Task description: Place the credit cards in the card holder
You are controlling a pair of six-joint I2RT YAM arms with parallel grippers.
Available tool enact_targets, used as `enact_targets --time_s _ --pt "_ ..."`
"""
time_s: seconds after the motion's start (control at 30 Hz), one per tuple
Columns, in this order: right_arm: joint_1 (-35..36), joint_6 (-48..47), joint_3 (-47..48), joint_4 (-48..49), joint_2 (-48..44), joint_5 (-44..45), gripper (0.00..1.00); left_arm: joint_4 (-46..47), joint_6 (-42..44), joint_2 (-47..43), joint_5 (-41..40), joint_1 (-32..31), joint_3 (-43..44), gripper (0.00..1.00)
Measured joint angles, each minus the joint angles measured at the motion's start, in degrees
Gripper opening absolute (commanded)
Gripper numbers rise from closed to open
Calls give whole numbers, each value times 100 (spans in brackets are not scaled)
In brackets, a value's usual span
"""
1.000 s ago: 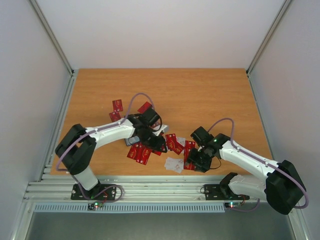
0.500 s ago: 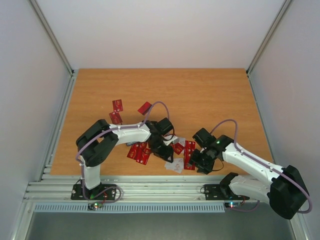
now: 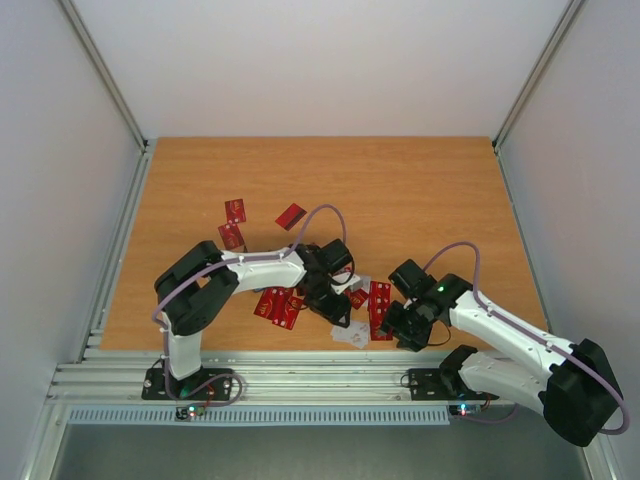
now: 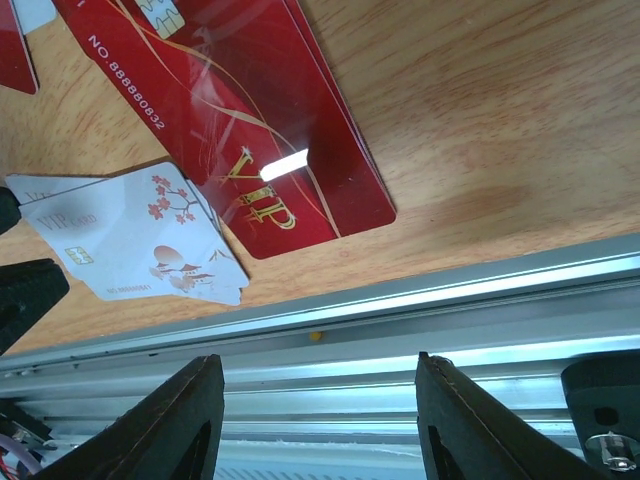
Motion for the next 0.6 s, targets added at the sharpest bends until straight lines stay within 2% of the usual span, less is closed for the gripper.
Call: enact_targets --time_s 0.33,0.6 --pt "0 -7 -264 315 188 -181 53 4 151 -11 -81 -116 13 46" --pt "0 11 -581 1069 396 -570 53 33 186 -15 -44 -431 -11 47"
